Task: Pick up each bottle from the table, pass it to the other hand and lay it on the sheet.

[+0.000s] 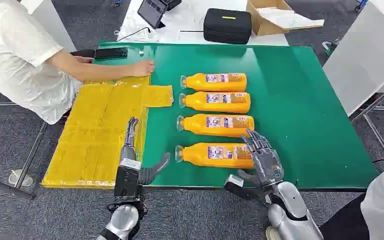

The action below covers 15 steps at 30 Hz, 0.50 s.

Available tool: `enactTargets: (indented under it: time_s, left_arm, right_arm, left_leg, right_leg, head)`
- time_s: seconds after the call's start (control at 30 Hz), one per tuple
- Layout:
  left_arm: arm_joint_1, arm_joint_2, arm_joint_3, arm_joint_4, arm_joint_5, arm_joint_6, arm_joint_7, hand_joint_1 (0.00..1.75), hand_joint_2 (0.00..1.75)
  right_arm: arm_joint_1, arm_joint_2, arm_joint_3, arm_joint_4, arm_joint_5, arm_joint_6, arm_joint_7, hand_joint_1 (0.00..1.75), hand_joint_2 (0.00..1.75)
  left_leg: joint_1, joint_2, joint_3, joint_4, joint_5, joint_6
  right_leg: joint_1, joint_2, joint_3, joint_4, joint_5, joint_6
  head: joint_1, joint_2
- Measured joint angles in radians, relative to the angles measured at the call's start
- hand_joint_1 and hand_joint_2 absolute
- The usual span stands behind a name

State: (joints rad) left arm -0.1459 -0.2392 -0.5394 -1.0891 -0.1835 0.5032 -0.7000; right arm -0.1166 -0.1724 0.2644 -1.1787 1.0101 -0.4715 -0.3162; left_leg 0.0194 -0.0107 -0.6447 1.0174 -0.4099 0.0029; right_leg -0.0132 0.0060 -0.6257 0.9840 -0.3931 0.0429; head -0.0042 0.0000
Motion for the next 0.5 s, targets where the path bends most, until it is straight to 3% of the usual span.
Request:
enactTargets:
  time_s: [0.5]
  left_arm:
    - [0.003,0.0,0.002,-0.005,-0.008,-0.014,0.0,0.0,1.75]
  right_arm:
    - [-0.06,-0.008,0.047,0.077,-0.045,0.123,0.042,0.0,1.75]
  left_leg:
    - [0.0,0.0,0.0,0.0,0.0,0.0]
  right_leg:
    - [0.0,0.0,0.0,0.0,0.0,0.0]
  head:
    - [0.0,0.0]
